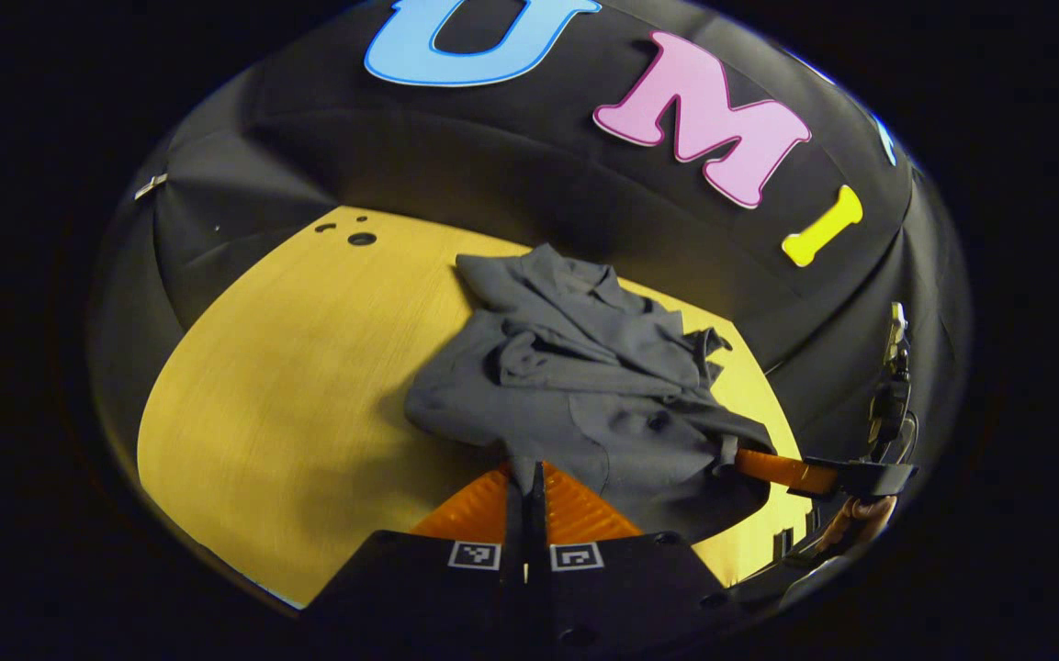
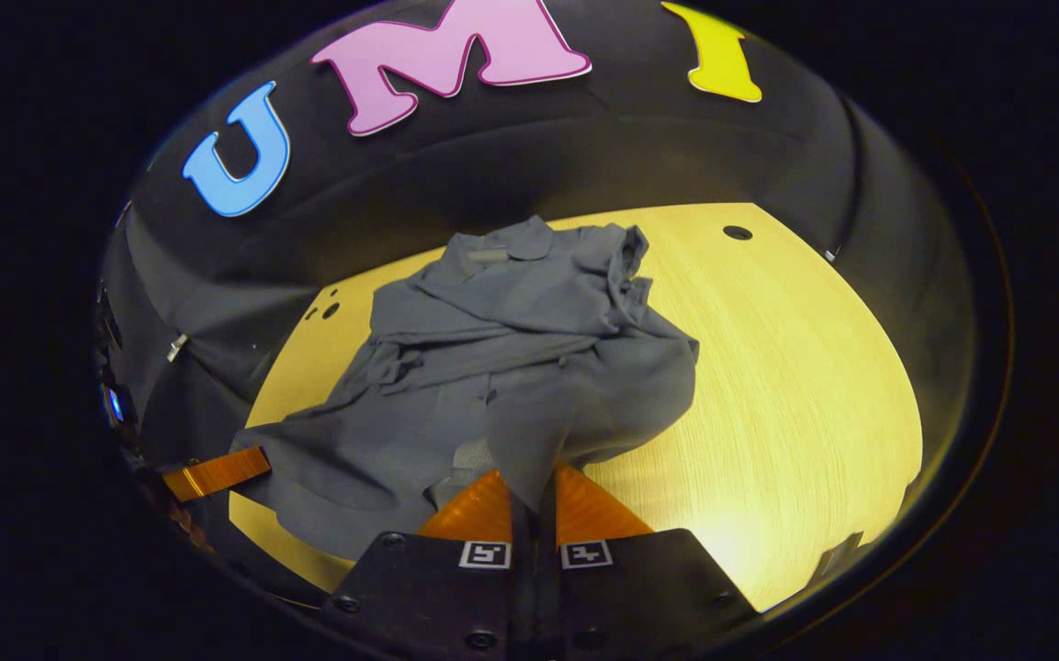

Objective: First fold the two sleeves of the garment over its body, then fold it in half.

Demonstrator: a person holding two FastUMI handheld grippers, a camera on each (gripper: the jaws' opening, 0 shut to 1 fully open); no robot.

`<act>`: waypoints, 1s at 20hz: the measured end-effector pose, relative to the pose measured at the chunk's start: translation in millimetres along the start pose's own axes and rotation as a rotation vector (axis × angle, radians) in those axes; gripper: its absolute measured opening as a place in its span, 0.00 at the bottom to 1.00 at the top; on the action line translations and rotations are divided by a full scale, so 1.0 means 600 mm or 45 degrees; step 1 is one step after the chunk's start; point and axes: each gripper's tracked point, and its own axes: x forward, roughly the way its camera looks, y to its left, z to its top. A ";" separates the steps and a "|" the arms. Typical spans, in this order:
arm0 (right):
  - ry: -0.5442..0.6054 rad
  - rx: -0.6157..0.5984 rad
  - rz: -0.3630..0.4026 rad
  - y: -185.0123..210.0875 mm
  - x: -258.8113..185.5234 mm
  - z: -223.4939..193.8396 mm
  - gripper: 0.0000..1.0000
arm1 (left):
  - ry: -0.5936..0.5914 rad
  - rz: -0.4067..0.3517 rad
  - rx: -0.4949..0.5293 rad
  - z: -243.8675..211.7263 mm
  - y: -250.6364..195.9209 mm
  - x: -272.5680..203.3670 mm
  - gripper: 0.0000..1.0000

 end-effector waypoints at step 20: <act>-0.366 0.053 0.049 0.022 0.220 0.354 0.05 | -0.369 -0.057 0.132 0.354 -0.052 0.266 0.06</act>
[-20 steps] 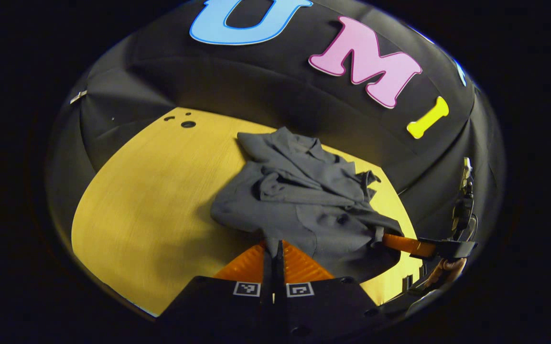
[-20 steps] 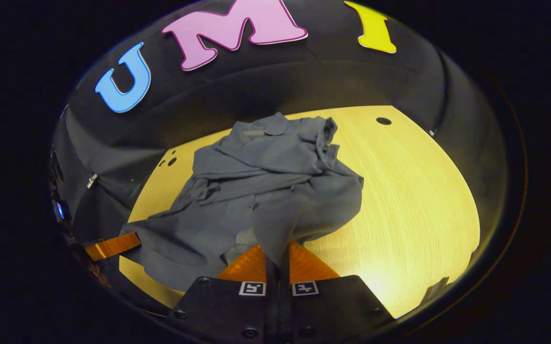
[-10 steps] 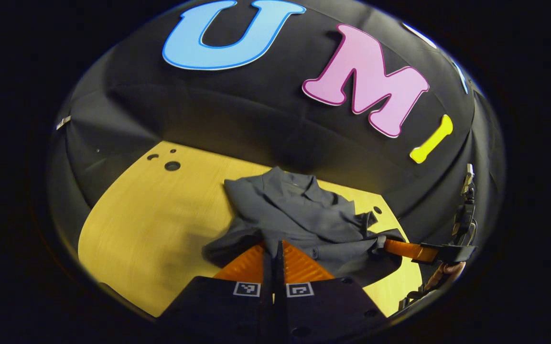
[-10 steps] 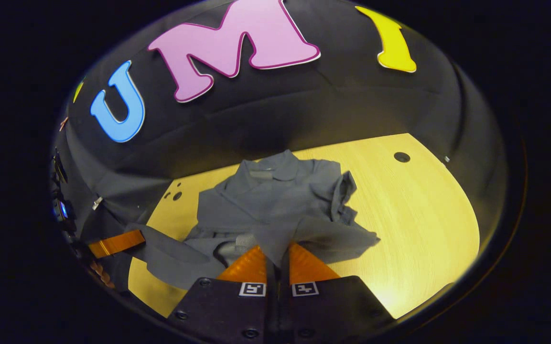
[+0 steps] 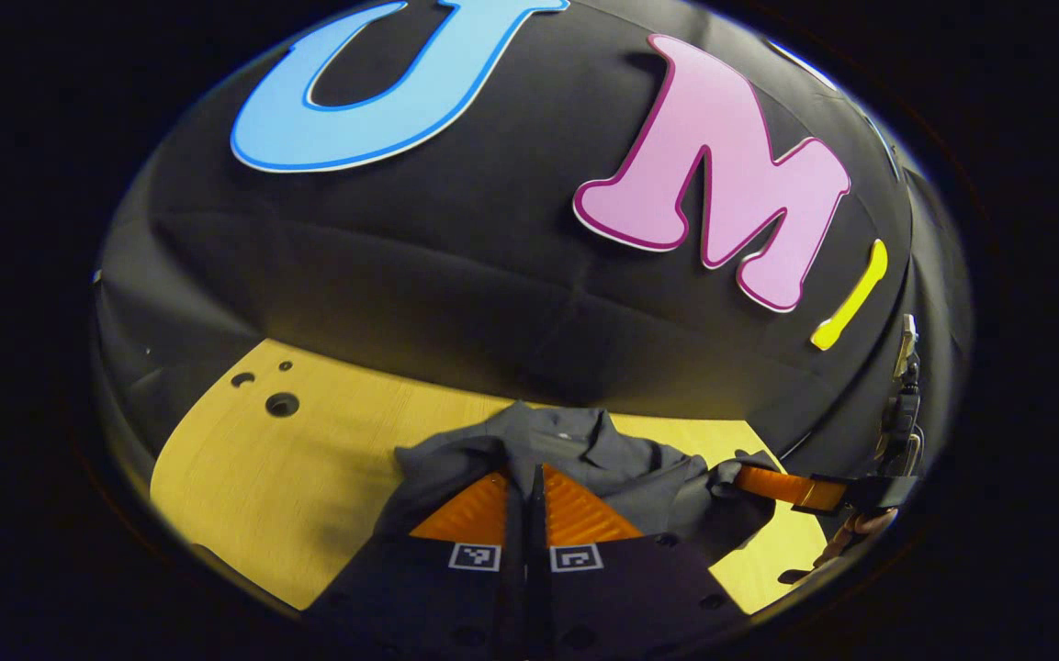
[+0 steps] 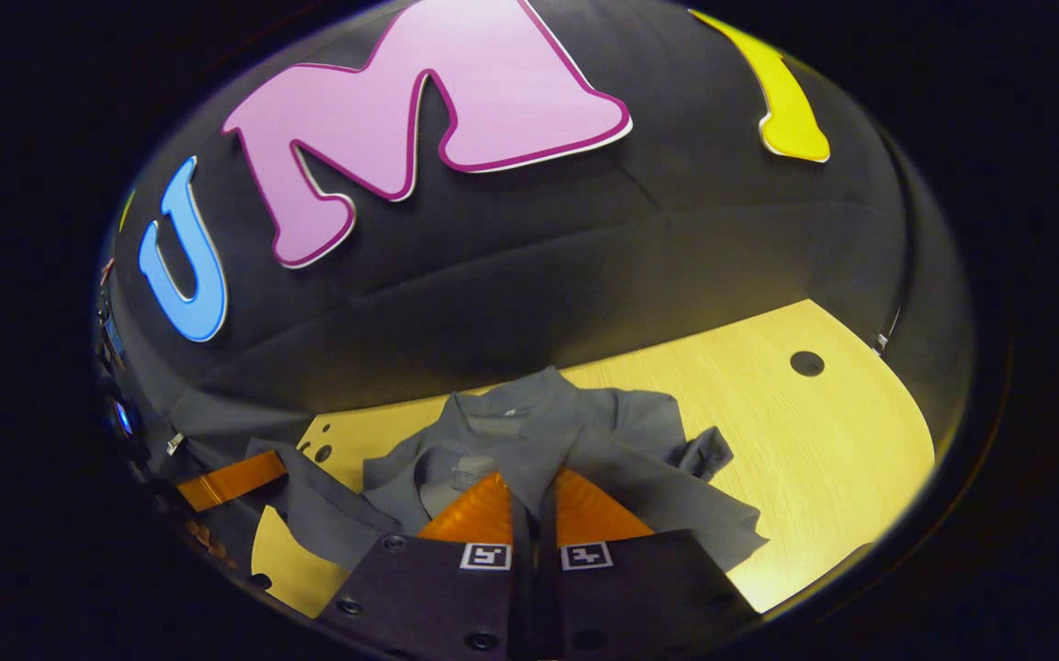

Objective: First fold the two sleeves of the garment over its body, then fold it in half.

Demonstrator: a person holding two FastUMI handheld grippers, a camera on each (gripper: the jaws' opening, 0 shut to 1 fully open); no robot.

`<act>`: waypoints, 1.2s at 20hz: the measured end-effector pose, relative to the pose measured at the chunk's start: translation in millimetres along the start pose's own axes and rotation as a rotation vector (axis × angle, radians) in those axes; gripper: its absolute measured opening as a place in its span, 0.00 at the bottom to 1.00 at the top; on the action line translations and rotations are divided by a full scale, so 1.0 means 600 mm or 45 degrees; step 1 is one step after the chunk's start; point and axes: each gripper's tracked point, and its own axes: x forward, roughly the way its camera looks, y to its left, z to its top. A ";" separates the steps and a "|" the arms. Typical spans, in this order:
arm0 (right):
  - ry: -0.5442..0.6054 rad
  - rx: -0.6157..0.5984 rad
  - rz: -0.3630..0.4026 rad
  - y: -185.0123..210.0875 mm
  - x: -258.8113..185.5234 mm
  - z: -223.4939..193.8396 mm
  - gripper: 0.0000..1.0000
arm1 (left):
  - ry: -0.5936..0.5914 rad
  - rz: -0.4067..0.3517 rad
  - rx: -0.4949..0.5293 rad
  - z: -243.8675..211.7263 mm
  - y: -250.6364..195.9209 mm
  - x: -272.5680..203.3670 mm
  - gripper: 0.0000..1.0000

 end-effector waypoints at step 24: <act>-0.178 -0.133 -0.193 -0.084 0.087 0.019 0.99 | -0.143 0.251 0.135 0.017 0.089 0.089 0.96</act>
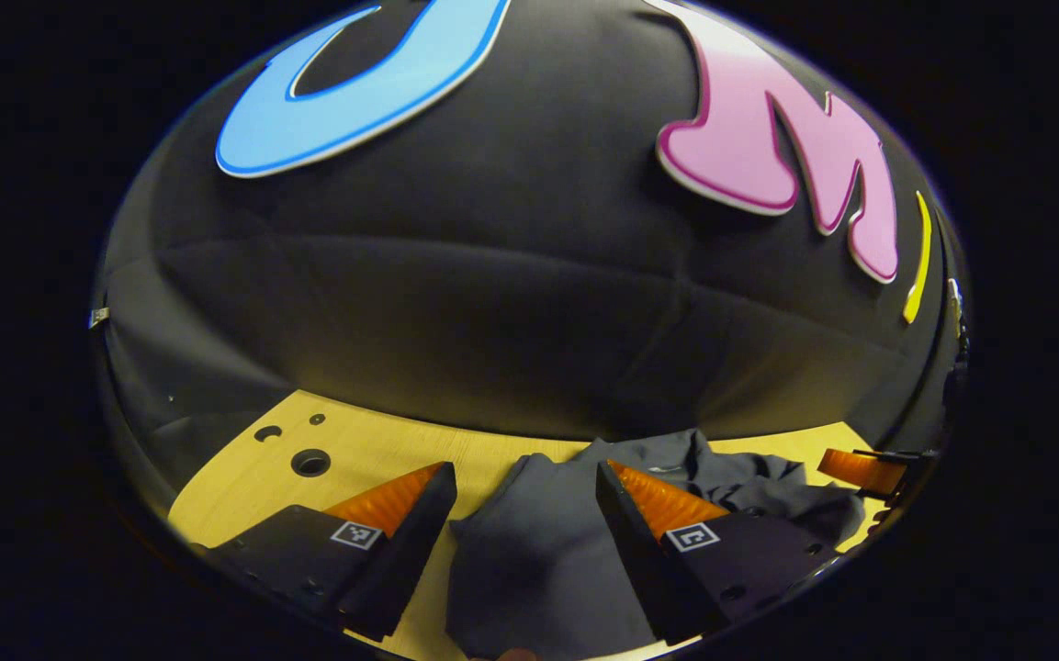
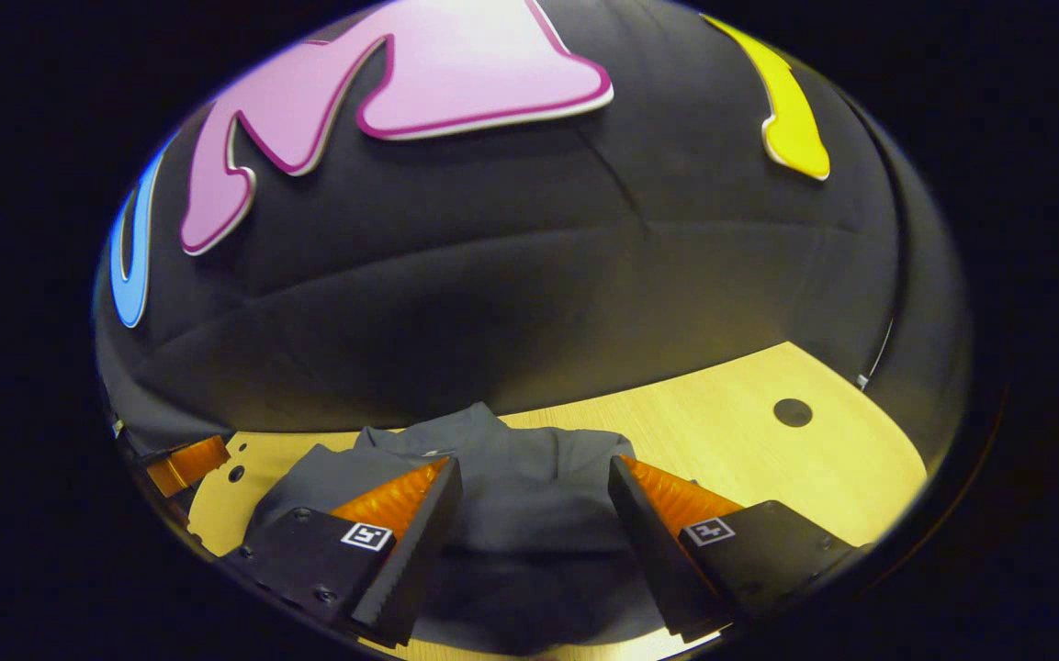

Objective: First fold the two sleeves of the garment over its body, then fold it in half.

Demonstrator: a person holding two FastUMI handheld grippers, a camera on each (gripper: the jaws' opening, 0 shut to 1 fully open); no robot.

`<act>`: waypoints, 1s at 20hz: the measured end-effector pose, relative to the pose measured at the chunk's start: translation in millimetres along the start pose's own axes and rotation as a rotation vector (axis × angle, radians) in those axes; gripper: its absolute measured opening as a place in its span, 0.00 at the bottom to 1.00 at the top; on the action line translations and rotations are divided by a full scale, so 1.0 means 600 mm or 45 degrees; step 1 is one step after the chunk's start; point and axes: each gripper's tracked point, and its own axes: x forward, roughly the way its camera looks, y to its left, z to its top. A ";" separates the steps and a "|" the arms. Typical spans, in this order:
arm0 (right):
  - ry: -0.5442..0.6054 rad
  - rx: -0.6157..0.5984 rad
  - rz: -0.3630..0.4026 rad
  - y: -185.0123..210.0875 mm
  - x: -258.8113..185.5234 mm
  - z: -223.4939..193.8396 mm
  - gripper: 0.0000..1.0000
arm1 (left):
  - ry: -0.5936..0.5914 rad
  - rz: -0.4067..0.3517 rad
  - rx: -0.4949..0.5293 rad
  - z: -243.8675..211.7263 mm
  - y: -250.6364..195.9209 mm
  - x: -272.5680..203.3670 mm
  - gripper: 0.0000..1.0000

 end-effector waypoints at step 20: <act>-0.297 -0.095 -0.120 0.021 -0.568 0.084 0.98 | -0.223 -0.094 0.039 0.069 -0.014 -0.550 0.96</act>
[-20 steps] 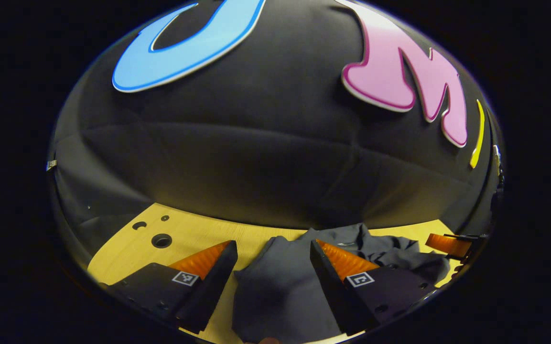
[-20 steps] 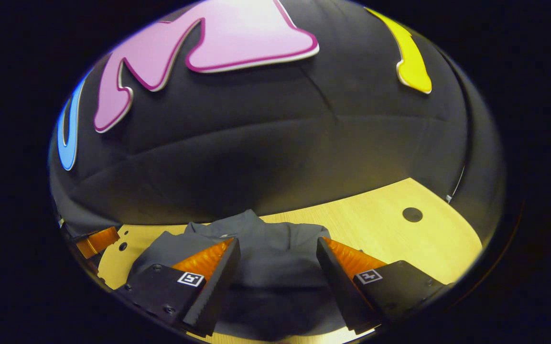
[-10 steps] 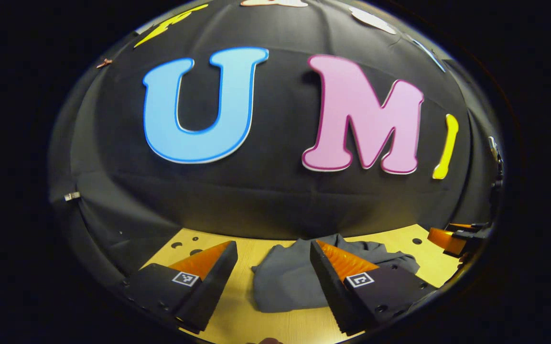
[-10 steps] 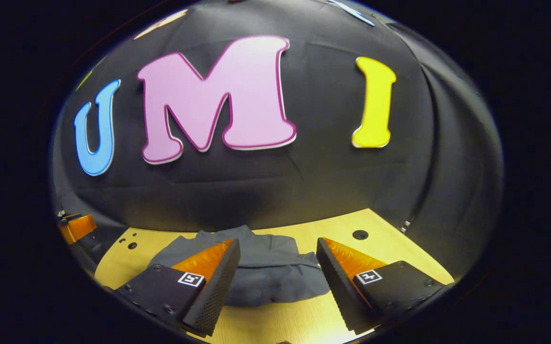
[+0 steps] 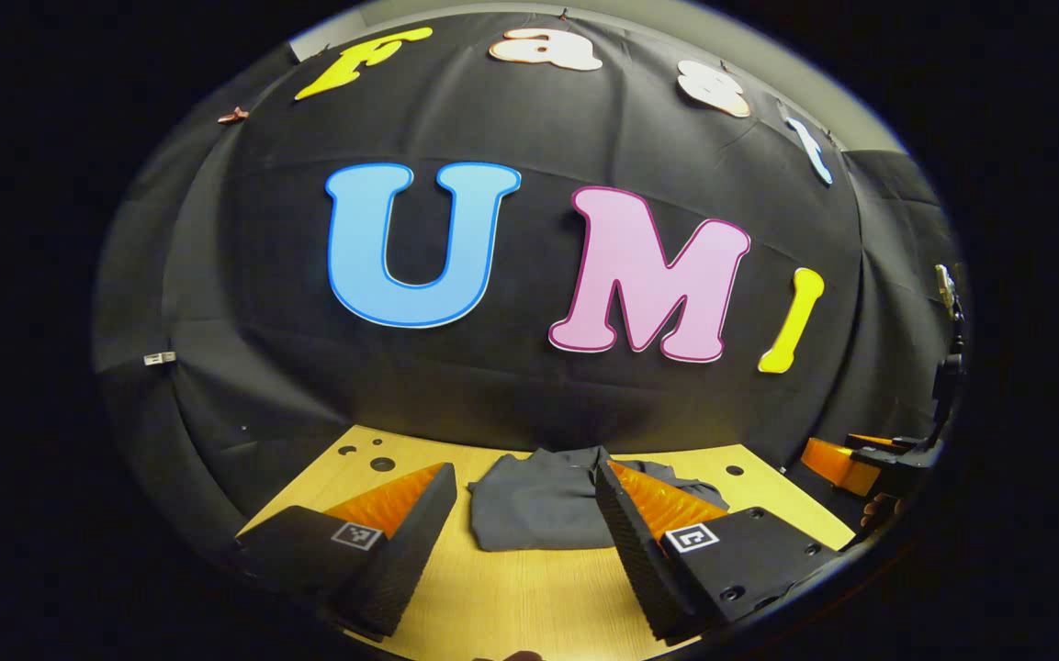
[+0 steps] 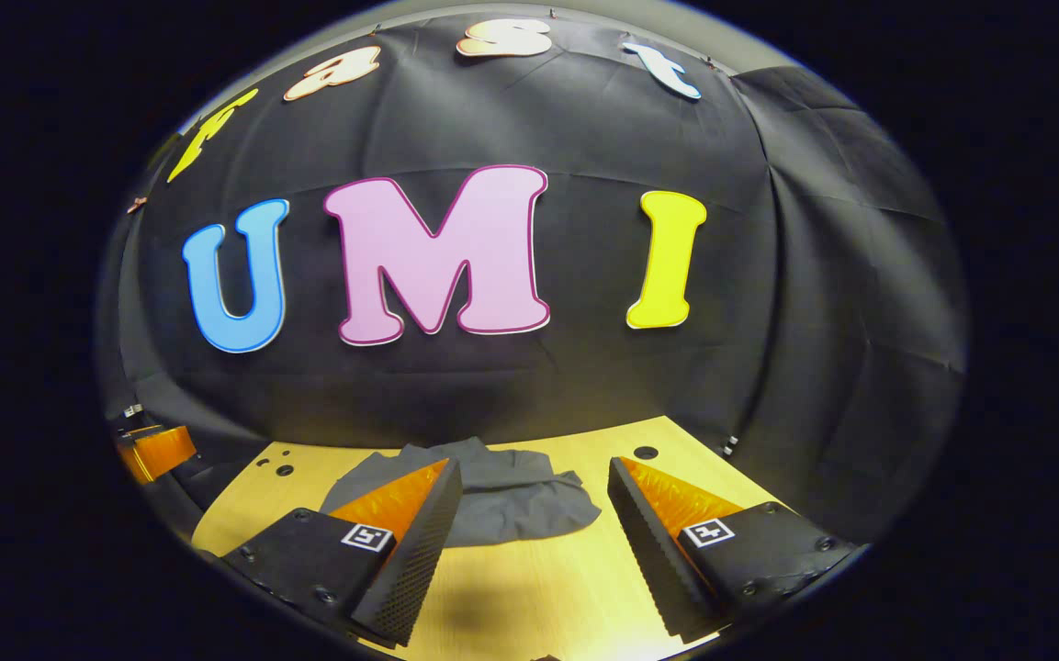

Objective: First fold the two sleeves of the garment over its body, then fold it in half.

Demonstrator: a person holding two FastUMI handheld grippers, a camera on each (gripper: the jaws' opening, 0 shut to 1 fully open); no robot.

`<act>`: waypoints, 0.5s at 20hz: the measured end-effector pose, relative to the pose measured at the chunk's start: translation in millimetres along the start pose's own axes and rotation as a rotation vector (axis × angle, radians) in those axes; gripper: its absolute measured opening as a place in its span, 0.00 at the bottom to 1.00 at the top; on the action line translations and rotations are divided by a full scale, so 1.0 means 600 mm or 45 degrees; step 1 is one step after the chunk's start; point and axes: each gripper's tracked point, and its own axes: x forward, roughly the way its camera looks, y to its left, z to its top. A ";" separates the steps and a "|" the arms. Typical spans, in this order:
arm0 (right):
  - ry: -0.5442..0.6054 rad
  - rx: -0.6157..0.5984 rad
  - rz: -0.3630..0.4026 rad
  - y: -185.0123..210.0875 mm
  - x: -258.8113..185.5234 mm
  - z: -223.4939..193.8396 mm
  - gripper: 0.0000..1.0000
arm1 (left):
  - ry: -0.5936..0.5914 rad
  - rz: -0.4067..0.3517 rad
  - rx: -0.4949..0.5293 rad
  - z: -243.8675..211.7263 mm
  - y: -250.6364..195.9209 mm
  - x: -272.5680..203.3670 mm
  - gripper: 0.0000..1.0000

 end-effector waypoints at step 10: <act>-0.041 -0.086 0.083 0.062 -0.156 -0.029 0.99 | -0.043 -0.056 0.084 -0.047 -0.035 -0.140 0.96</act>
